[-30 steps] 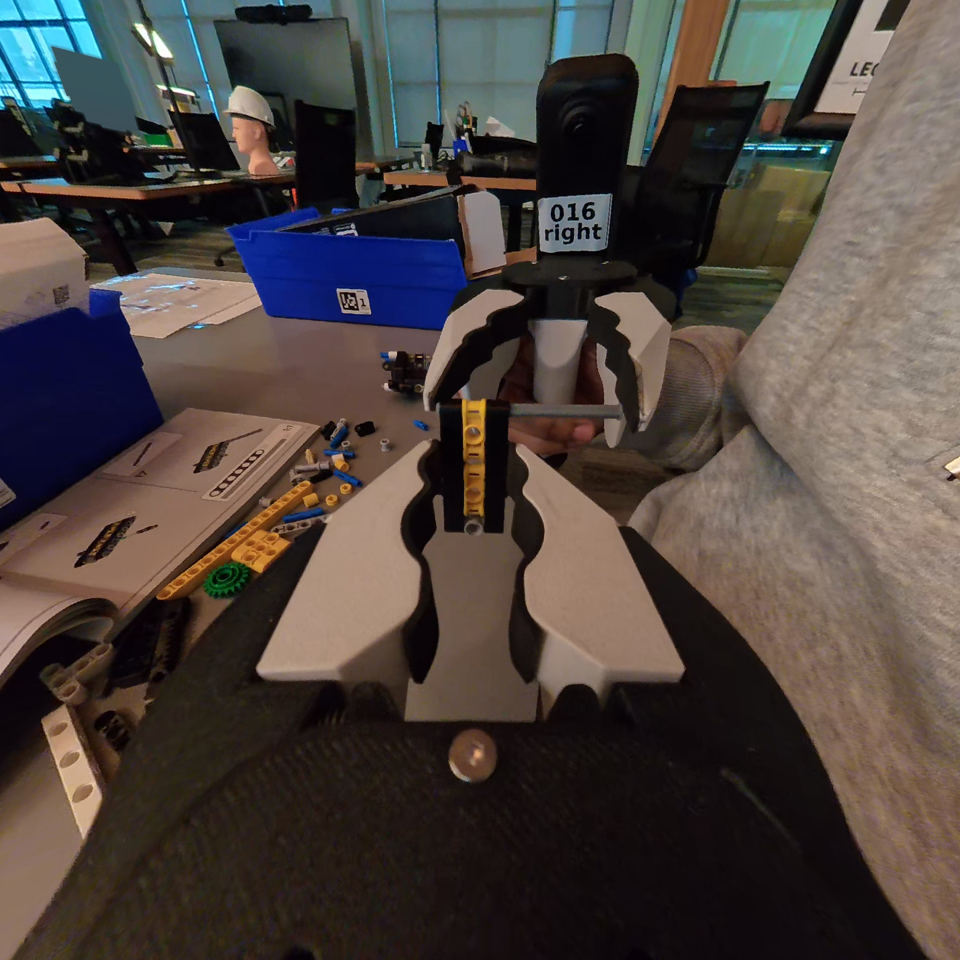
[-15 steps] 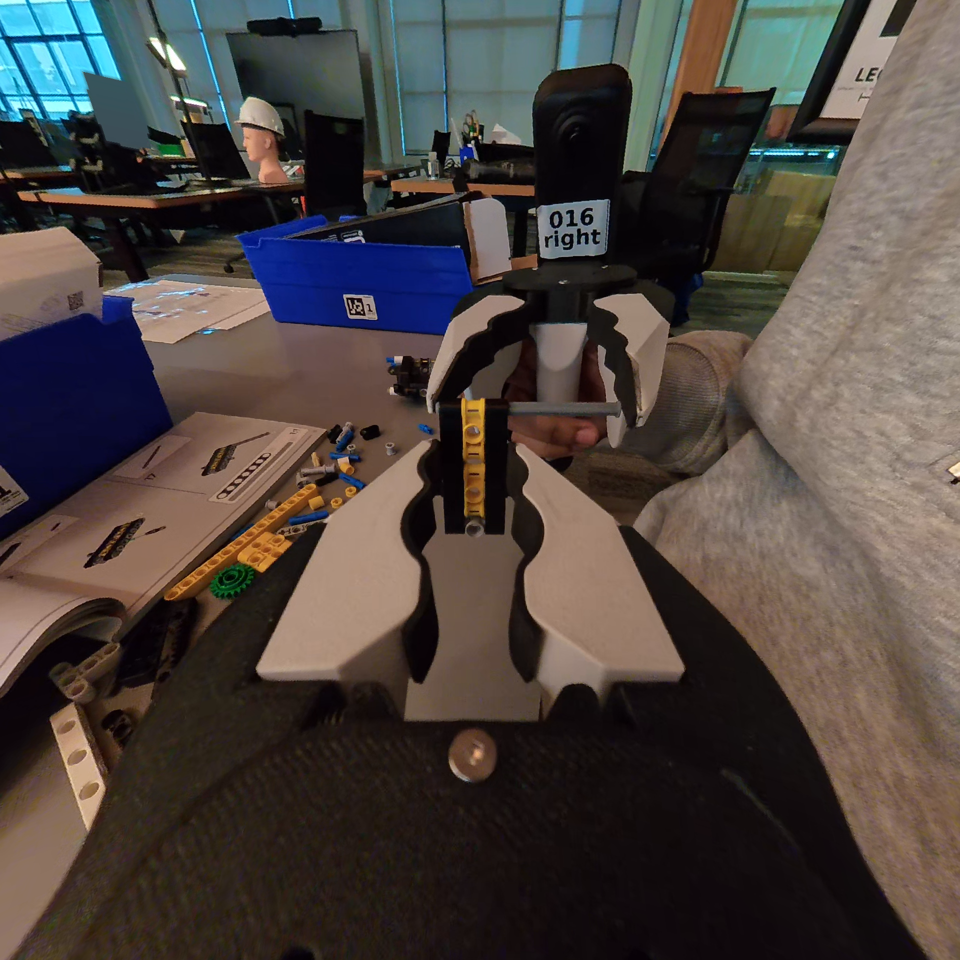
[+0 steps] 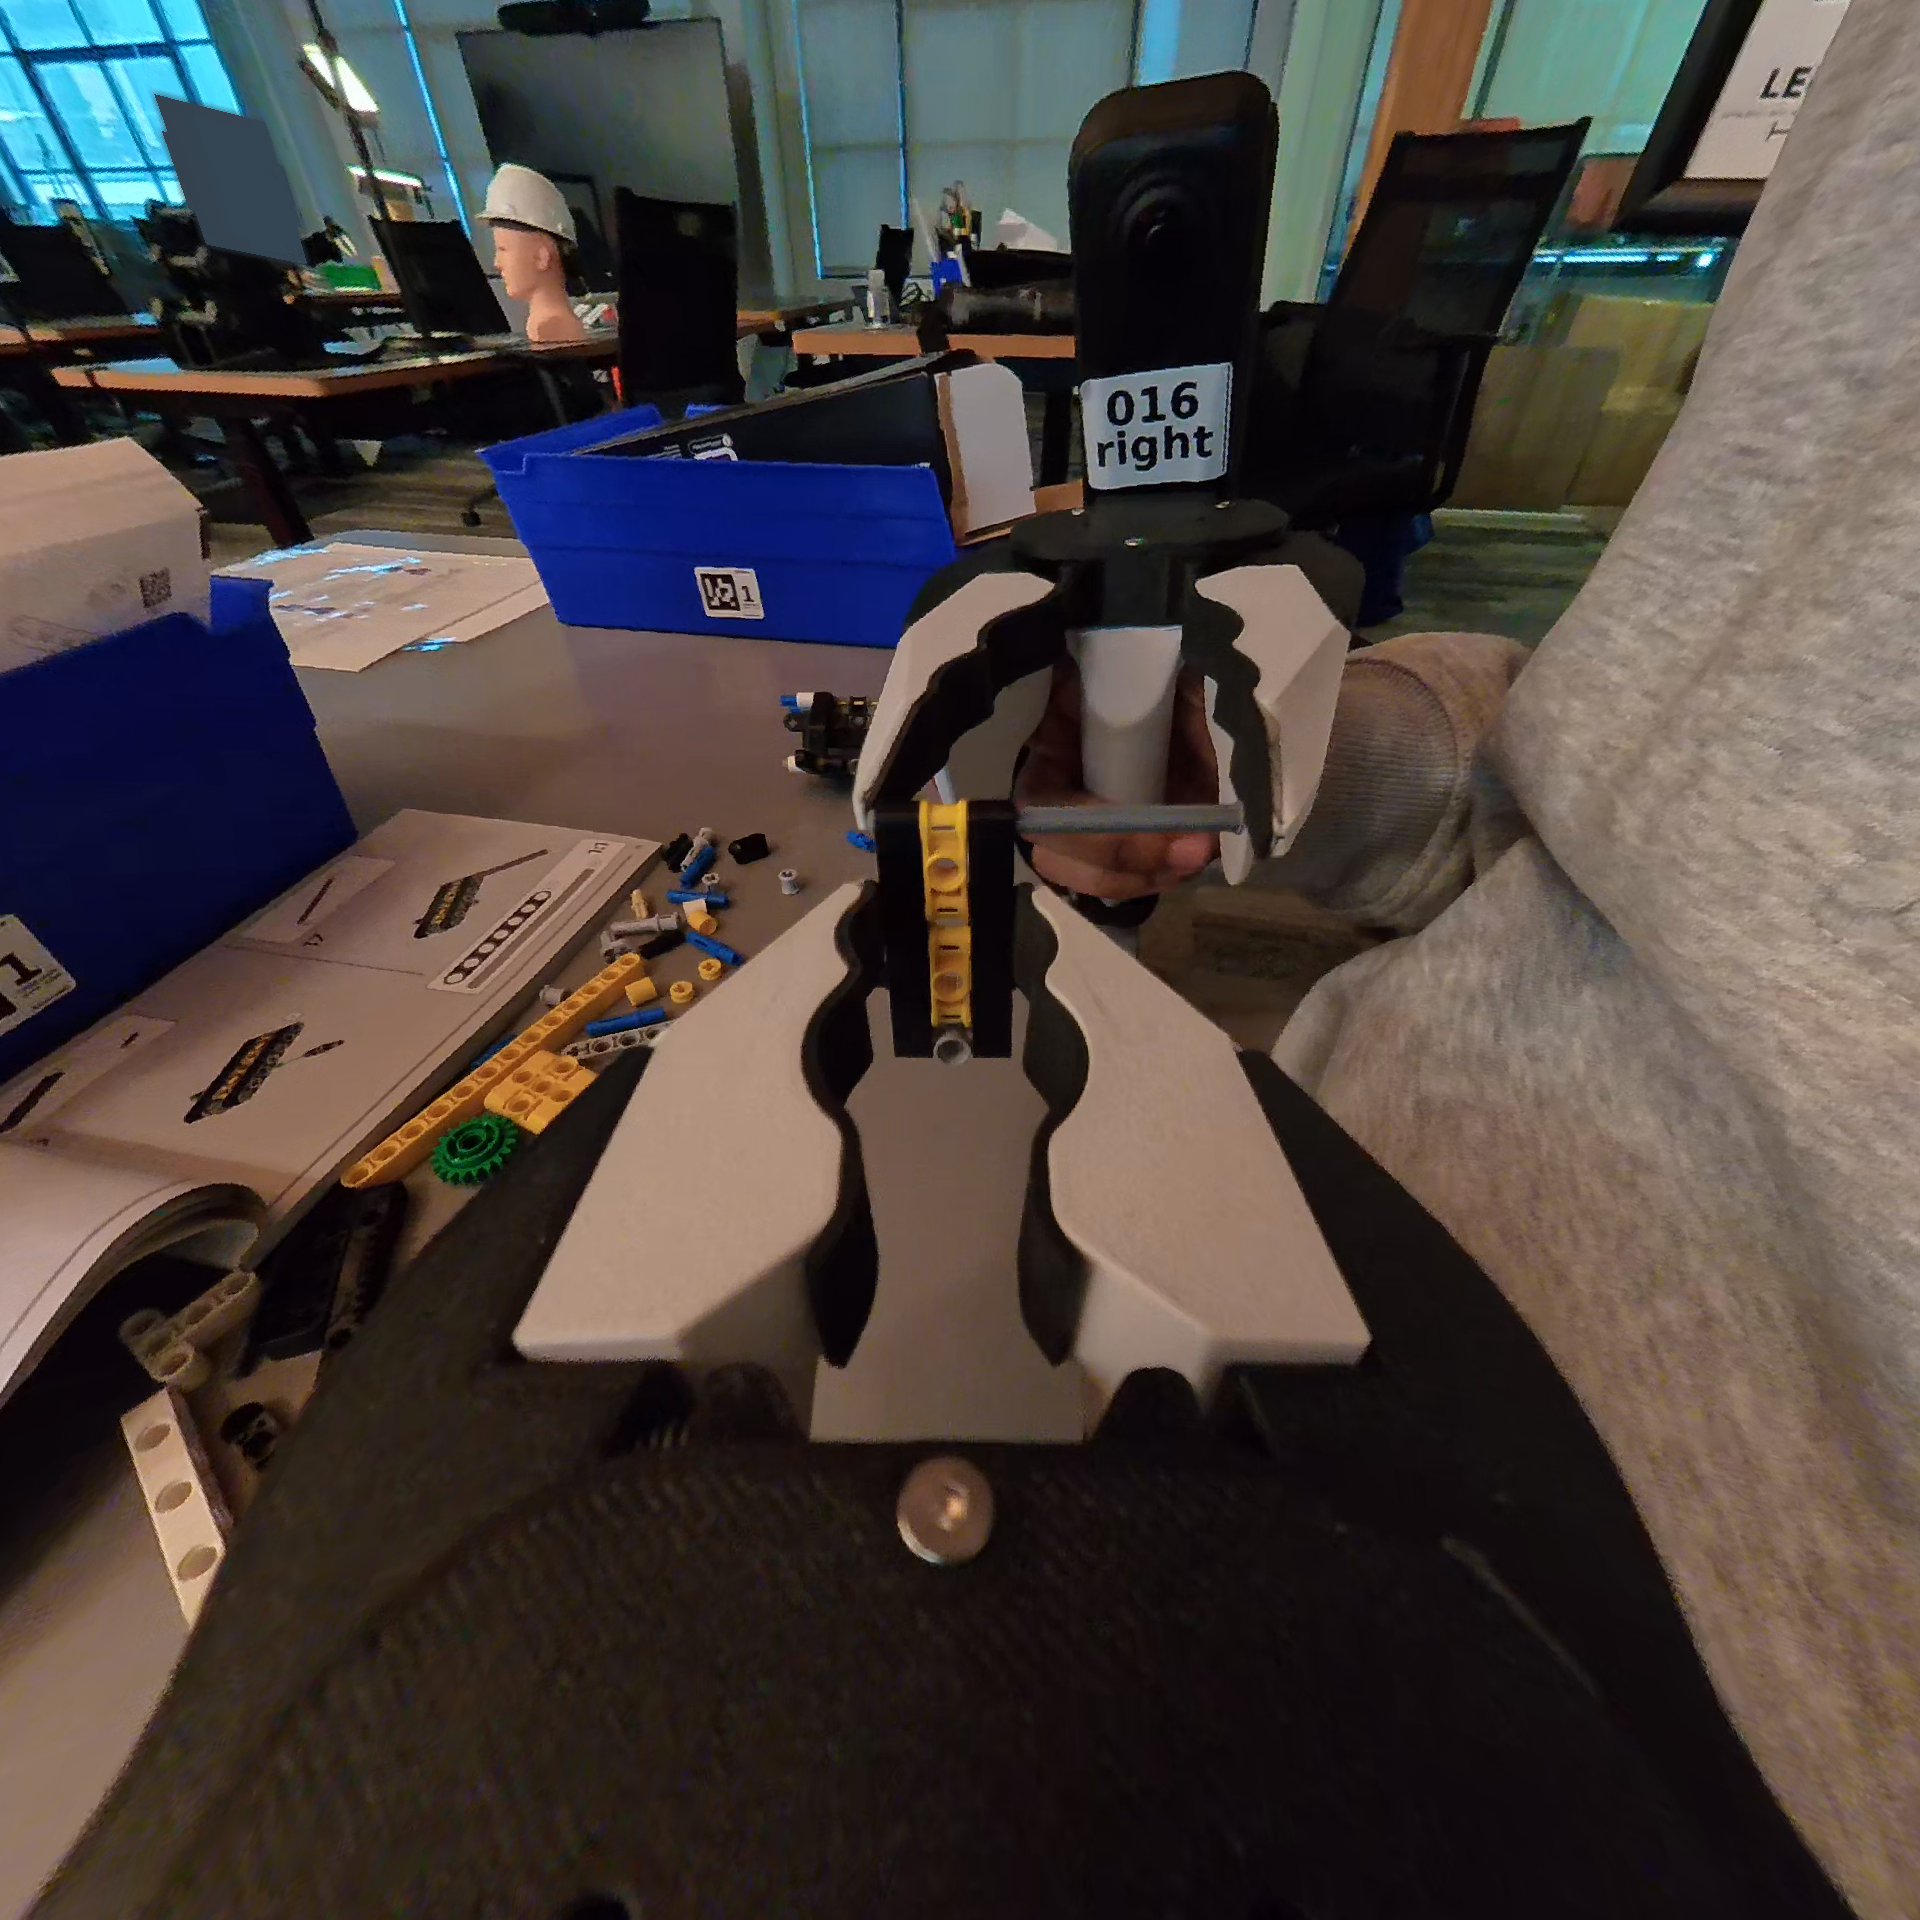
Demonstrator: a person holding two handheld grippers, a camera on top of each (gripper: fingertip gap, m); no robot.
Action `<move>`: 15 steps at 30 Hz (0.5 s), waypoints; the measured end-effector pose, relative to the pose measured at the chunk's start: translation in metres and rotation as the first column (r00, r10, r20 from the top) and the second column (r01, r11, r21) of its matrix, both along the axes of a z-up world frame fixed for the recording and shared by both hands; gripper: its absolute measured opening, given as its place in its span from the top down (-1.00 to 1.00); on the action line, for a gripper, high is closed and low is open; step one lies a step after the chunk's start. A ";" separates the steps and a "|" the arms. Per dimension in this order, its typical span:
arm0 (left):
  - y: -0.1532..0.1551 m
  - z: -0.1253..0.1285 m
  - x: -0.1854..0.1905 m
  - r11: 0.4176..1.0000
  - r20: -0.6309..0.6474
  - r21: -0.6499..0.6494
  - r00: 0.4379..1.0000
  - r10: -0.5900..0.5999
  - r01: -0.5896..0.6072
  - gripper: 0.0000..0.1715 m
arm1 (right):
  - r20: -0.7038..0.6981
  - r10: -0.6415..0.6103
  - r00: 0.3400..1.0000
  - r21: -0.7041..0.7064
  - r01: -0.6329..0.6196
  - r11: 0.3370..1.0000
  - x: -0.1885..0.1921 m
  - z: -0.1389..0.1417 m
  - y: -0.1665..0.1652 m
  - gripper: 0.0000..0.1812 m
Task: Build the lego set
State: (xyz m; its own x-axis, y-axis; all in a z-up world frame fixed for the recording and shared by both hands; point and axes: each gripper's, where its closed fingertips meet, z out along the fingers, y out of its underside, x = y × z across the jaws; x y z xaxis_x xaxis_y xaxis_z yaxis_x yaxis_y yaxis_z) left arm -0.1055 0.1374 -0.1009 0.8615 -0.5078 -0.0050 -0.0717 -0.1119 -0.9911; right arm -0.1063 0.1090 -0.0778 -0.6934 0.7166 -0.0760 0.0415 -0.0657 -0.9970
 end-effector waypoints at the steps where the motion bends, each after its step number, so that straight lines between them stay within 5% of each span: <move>1: 0.000 0.000 0.000 1.000 -0.004 0.001 1.000 0.002 -0.002 0.74 | 0.000 -0.002 1.000 0.002 0.002 1.000 0.000 0.000 0.000 0.33; 15: 0.002 -0.006 -0.001 0.999 -0.092 -0.005 0.995 0.037 -0.037 0.74 | 0.012 -0.036 0.999 0.058 0.035 0.998 -0.003 -0.007 0.004 0.46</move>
State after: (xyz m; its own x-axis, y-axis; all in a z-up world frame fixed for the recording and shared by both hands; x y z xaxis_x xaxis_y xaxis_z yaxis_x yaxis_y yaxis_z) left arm -0.1064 0.1395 -0.1073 0.8758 -0.4757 -0.0815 -0.1578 -0.1227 -0.9798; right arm -0.1091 0.1130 -0.0848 -0.6664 0.7444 -0.0428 0.0533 -0.0097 -0.9985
